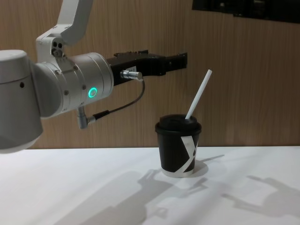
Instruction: Pick up the straw with one hand, pass it to the other hand, and insert it into the cup.
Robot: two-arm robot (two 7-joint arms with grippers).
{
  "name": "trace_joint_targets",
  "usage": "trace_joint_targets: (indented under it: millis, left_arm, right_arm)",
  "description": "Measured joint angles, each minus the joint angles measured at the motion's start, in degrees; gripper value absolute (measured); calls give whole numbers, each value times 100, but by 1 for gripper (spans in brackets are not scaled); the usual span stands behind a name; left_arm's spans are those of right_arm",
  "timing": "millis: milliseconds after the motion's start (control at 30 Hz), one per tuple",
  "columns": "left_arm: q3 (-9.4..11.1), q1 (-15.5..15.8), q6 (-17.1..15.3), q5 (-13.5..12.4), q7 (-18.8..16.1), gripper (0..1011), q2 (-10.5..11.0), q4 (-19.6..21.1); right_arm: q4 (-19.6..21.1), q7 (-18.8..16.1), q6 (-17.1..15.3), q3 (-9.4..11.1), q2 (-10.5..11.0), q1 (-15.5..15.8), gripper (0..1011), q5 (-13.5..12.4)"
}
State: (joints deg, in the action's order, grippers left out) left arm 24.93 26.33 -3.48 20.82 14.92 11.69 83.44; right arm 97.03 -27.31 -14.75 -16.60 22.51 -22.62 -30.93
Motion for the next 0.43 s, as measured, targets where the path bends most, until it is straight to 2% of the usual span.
trace_joint_targets:
  millis: [433]
  left_arm:
    - [0, 0, 0, 0, -1, 1003, 0, 0]
  right_arm:
    - [0, 1, 0, 0, 0, 0, 1001, -1]
